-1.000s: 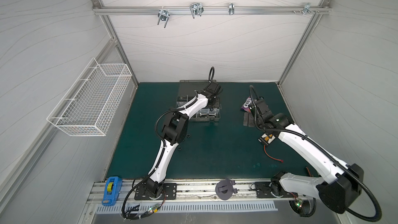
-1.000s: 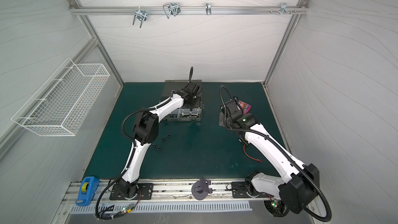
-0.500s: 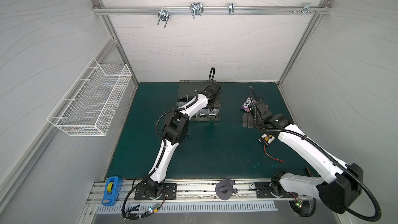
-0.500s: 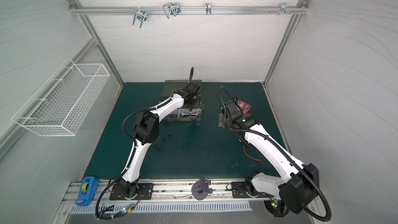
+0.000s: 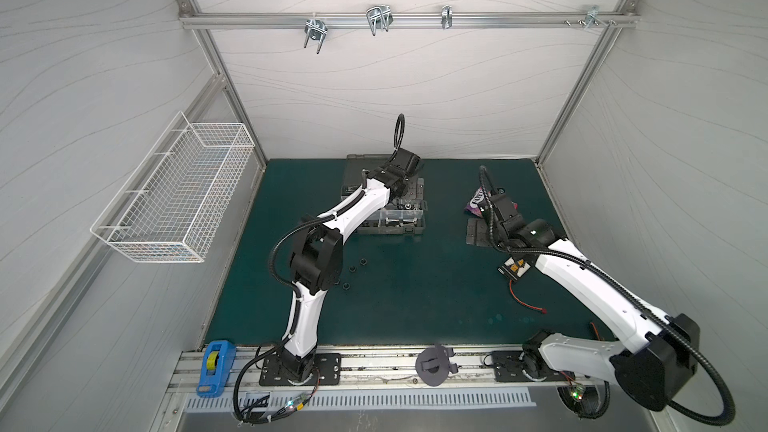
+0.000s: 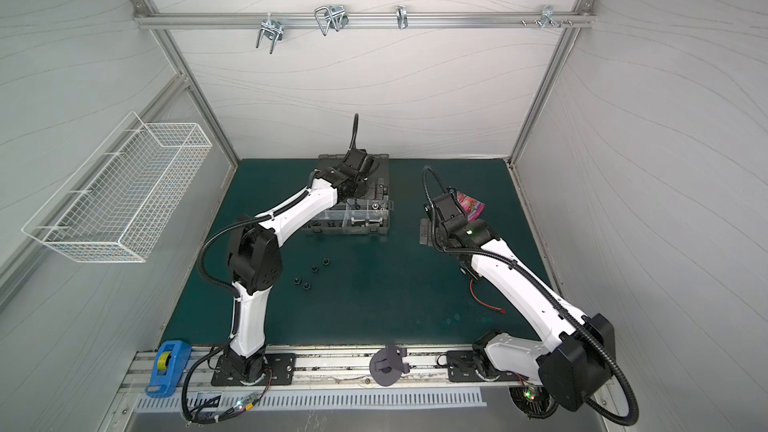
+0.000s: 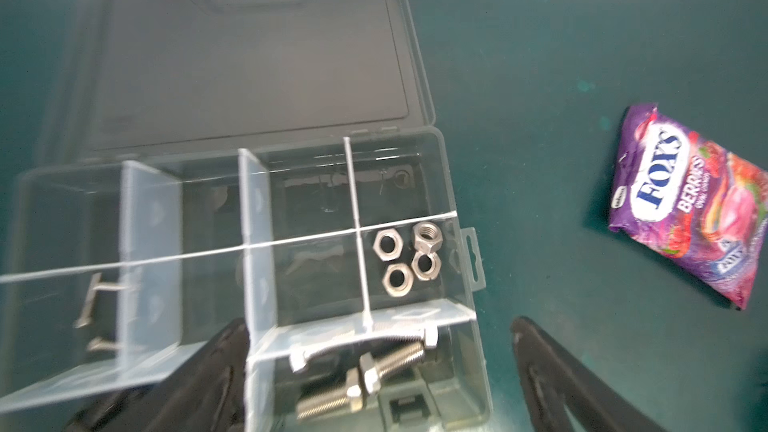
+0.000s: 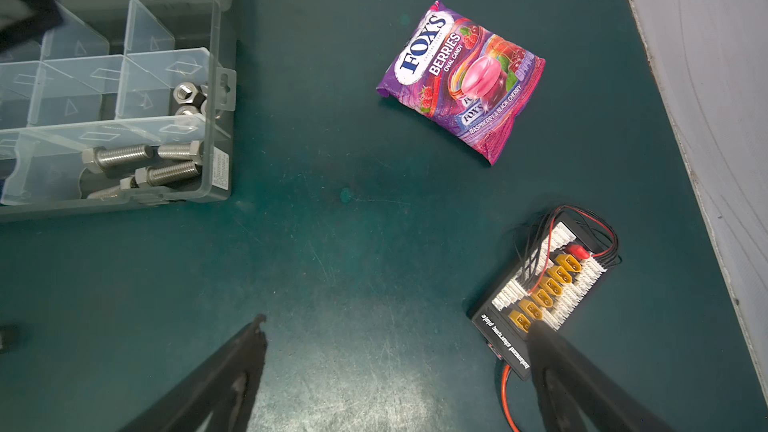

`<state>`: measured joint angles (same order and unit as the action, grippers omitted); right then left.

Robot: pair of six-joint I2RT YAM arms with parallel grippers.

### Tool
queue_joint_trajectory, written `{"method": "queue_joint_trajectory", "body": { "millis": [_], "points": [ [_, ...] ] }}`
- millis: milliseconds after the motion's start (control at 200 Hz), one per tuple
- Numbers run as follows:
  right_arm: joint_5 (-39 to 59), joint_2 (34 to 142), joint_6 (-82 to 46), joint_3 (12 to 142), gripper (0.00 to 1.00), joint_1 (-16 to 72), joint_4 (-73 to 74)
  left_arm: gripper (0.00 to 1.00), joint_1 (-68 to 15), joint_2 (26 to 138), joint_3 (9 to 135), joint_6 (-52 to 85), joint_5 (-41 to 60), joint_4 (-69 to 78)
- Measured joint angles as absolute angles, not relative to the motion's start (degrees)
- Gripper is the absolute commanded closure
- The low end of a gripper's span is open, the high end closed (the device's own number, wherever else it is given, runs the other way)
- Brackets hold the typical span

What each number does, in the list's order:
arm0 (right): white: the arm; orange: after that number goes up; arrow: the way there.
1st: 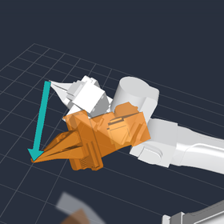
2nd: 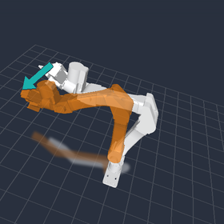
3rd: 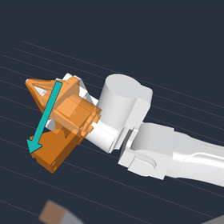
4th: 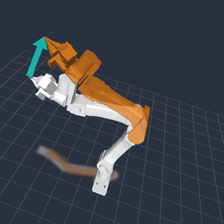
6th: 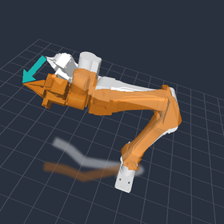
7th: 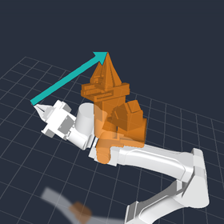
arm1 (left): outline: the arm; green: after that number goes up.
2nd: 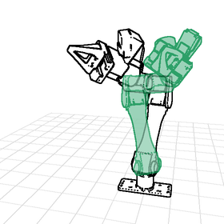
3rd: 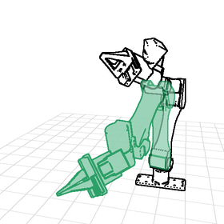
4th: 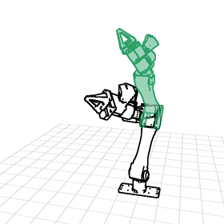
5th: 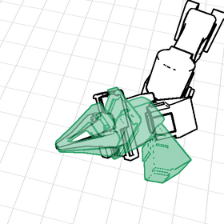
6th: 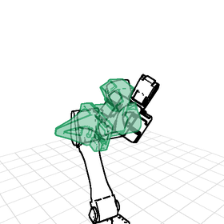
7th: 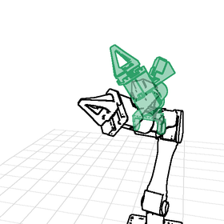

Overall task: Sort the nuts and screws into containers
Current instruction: 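Move the right gripper over the dark nuts while the left gripper draws back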

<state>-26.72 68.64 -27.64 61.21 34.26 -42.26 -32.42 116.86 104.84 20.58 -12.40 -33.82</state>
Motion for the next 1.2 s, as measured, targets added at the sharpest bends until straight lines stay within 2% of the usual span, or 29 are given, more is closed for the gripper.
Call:
{"method": "queue_joint_trajectory", "body": {
  "millis": [420, 710, 1040, 1200],
  "points": [
    [-25.4, 74.0, -27.6, 61.5, 0.01, 40.8, -40.9, 0.01, -31.3, 96.3, 79.1, 23.8, -20.7, -27.0],
    [-25.3, 79.3, -27.4, 63.7, 0.01, 46.1, -40.1, 0.01, -25.4, 79.2, 59.3, 30.0, -23.7, -24.3],
    [-23.2, 89.4, -25.1, 69.5, 0.1, 53.7, -38.3, 0.01, -20.1, 58.5, 41.1, 41.4, -27.0, -27.6],
    [-20.8, 96.8, -23.4, 73.8, 0.2, 57.3, -37.3, 0.01, -20.0, 49.4, 35.6, 47.0, -28.8, -32.1]
  ]
}}
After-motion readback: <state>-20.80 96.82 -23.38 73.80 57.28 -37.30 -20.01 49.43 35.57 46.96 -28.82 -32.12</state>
